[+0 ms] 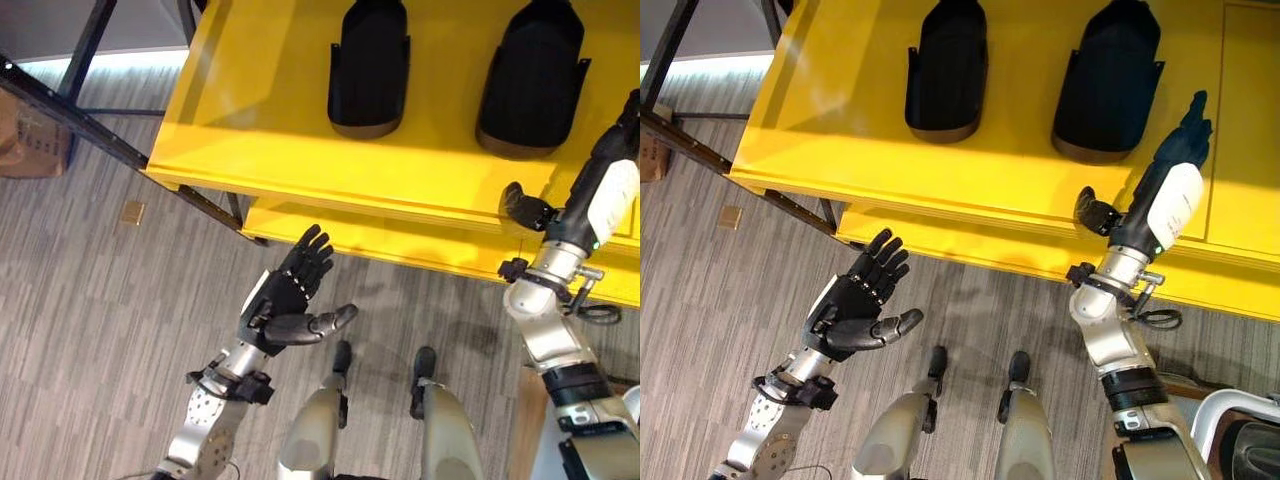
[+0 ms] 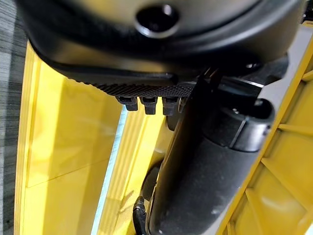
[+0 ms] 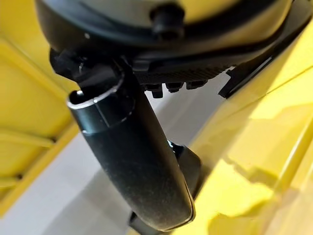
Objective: Move parts from the plastic box to the shelf.
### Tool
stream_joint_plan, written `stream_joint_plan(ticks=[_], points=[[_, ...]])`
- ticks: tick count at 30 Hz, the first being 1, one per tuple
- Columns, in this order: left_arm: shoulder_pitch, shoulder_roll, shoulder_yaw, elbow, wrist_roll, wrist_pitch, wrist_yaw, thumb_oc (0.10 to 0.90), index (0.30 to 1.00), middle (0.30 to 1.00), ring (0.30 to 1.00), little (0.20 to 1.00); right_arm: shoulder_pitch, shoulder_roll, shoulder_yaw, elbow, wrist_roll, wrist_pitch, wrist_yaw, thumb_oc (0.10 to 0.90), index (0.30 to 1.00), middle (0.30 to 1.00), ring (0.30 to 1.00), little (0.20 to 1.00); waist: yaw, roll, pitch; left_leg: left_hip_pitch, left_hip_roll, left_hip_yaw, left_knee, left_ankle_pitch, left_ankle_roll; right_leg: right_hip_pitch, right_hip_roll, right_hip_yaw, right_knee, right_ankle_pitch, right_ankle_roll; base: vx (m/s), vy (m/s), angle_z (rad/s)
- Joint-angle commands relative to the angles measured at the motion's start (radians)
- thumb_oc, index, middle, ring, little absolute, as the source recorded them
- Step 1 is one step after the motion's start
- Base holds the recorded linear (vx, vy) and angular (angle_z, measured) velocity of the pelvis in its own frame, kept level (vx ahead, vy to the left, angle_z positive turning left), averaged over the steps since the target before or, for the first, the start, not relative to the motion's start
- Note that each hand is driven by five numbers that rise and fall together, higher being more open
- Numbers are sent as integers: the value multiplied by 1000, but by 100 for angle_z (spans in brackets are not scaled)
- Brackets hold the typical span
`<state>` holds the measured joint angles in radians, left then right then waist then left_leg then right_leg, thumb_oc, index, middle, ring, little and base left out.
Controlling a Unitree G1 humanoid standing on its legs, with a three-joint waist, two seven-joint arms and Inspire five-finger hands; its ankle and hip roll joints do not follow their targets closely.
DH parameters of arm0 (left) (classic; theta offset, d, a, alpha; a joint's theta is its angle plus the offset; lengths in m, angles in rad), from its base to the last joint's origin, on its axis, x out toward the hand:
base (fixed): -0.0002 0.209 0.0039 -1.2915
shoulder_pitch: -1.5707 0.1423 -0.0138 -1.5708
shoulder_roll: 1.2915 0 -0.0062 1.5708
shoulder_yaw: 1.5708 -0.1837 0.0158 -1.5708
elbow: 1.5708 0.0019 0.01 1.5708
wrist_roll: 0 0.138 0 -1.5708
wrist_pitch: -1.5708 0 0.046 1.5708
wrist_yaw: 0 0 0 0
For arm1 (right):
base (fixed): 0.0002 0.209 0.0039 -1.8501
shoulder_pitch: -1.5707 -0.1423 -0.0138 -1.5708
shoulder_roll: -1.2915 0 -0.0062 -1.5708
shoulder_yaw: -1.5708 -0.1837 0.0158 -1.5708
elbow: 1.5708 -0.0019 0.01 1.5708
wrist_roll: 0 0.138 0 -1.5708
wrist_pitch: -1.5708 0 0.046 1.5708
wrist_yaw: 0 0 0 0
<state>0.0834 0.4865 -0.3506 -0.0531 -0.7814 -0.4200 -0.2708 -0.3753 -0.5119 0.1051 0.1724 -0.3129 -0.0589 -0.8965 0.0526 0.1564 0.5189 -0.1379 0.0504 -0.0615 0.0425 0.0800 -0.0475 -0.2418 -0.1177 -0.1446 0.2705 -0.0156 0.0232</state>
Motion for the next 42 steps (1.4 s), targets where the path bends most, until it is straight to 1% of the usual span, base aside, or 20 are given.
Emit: stream_joint_plan(ticks=[1, 3, 6, 7, 8, 9, 11, 13, 14, 16, 18, 21, 22, 28, 32, 34, 36, 37, 40, 42], points=[[54, -4, 27, -139, -22, -133, -22, 900, 1000, 1000, 1000, 1000, 15, -25, -5, -116, -133, -140, -46, 900, 1000, 1000, 1000, 1000, -25, -64, -146, 3, -6, 24, -9, -31, 36, 109, 10, 57, -64, -54, 4, 53, 126, -7], [69, -13, 33, -137, -23, -137, -25, 900, 1000, 1000, 1000, 1000, 75, -11, 17, -175, -143, -198, -16, 900, 1000, 1000, 1000, 1000, -38, -75, -172, 23, -4, 36, -20, -34, 36, 131, 10, 71, -100, -38, 12, 55, 145, -9], [74, -20, 36, -136, -21, -136, -22, 900, 1000, 1000, 1000, 1000, 114, -11, 32, -229, -141, -233, 17, 900, 1000, 1000, 1000, 1000, -44, -82, -190, 35, -2, 46, -29, -36, 35, 143, 8, 80, -122, -25, 19, 32, 111, -21], [77, -26, 36, -136, -15, -134, -17, 900, 1000, 1000, 1000, 1000, 143, -8, 47, -270, -103, -276, 71, 900, 1000, 1000, 1000, 1000, -50, -90, -205, 46, 0, 54, -37, -38, 36, 154, 6, 86, -142, -14, 26, 17, 84, -14], [78, -27, 36, -137, -13, -133, -15, 900, 1000, 1000, 1000, 1000, 153, -9, 54, -288, -94, -280, 86, 900, 1000, 1000, 1000, 1000, -51, -93, -211, 49, 0, 58, -40, -39, 35, 158, 5, 88, -149, -10, 29, 24, 186, -24], [84, -34, 40, -136, -5, -128, -13, 900, 1000, 1000, 1000, 1000, 189, -4, 81, -346, -23, -335, 182, 900, 1000, 1000, 1000, 1000, -56, -104, -235, 64, 0, 71, -51, -42, 37, 173, 0, 93, -179, 7, 39, 20, 139, -25], [88, -38, 43, -134, -2, -122, -12, 900, 1000, 1000, 1000, 1000, 208, 0, 105, -384, 42, -341, 237, 900, 1000, 1000, 1000, 1000, -57, -113, -253, 75, 1, 81, -61, -43, 37, 184, -4, 94, -196, 16, 47, 20, 117, -15], [89, -38, 44, -131, 4, -115, -10, 900, 1000, 1000, 1000, 1000, 226, 7, 142, -407, 103, -364, 339, 900, 1000, 1000, 1000, 1000, -57, -126, -276, 90, 0, 92, -72, -46, 38, 199, -10, 93, -216, 28, 58, 23, 113, -5], [89, -40, 44, -131, 10, -107, -10, 900, 1000, 1000, 1000, 1000, 230, 9, 162, -415, 103, -369, 351, 900, 1000, 1000, 1000, 1000, -55, -132, -286, 98, -1, 97, -79, -47, 39, 207, -14, 91, -228, 34, 63, 34, 100, -2], [90, -40, 46, -127, 12, -99, -14, 900, 1000, 1000, 1000, 1000, 238, 12, 181, -421, 117, -366, 384, 900, 1000, 1000, 1000, 1000, -53, -139, -301, 109, -2, 102, -88, -48, 41, 216, -19, 91, -243, 43, 71, 45, 81, 3], [88, -39, 44, -124, 20, -87, -19, 900, 1000, 1000, 1000, 1000, 227, 16, 213, -405, 185, -362, 419, 900, 1000, 1000, 1000, 1000, -43, -150, -319, 127, -5, 110, -101, -53, 45, 233, -26, 88, -260, 52, 81, 39, 89, 1], [86, -38, 43, -120, 22, -80, -25, 900, 1000, 1000, 1000, 1000, 218, 23, 231, -383, 193, -361, 407, 900, 1000, 1000, 1000, 1000, -35, -156, -324, 133, -7, 112, -105, -55, 48, 241, -30, 81, -265, 55, 85, 19, 42, 5], [84, -35, 41, -116, 29, -72, -30, 900, 1000, 1000, 1000, 1000, 205, 41, 244, -340, 218, -350, 389, 900, 1000, 1000, 1000, 1000, -21, -162, -333, 142, -13, 114, -109, -61, 54, 252, -37, 70, -270, 56, 91, 30, 58, 21], [71, -33, 44, -108, 25, -41, -32, 900, 1000, 1000, 1000, 1000, 155, 87, 243, -237, 231, -303, 361, 900, 1000, 1000, 1000, 1000, 3, -166, -336, 157, -21, 106, -118, -67, 63, 266, -50, 56, -283, 68, 101, 31, 42, 13], [52, -32, 43, -95, 21, -12, -39, 900, 1000, 1000, 1000, 1000, 71, 132, 220, -76, 229, -262, 303, 900, 1000, 1000, 1000, 1000, 36, -162, -323, 149, -27, 88, -118, -66, 70, 262, -59, 32, -276, 68, 103, 33, 7, 12], [46, -29, 44, -94, 18, -12, -35, 900, 1000, 1000, 1000, 1000, 50, 136, 210, -54, 223, -255, 296, 900, 1000, 1000, 1000, 1000, 42, -159, -316, 142, -29, 84, -117, -65, 71, 258, -60, 27, -272, 67, 102, -1, -4, 13], [38, -25, 46, -99, 15, -6, -27, 900, 1000, 1000, 1000, 1000, 24, 136, 202, -39, 218, -240, 289, 900, 1000, 1000, 1000, 1000, 48, -155, -306, 134, -30, 78, -116, -63, 72, 252, -60, 22, -268, 65, 101, -26, -6, 17], [19, -20, 51, -94, 4, -8, -23, 900, 1000, 1000, 1000, 1000, -35, 129, 183, -2, 219, -218, 287, 900, 1000, 1000, 1000, 1000, 59, -146, -285, 115, -34, 69, -114, -58, 74, 236, -61, 13, -255, 59, 96, -57, -11, 19], [8, -17, 56, -90, -2, -13, -26, 900, 1000, 1000, 1000, 1000, -69, 123, 174, 20, 222, -207, 281, 900, 1000, 1000, 1000, 1000, 68, -140, -269, 95, -36, 63, -106, -54, 75, 222, -60, 7, -242, 54, 91, -67, -17, 14], [-16, -14, 66, -89, -15, -15, -25, 900, 1000, 1000, 1000, 1000, -130, 102, 159, 50, 220, -194, 286, 900, 1000, 1000, 1000, 1000, 80, -127, -236, 59, -41, 52, -91, -46, 77, 194, -58, 1, -220, 48, 82, -122, -26, 11]])
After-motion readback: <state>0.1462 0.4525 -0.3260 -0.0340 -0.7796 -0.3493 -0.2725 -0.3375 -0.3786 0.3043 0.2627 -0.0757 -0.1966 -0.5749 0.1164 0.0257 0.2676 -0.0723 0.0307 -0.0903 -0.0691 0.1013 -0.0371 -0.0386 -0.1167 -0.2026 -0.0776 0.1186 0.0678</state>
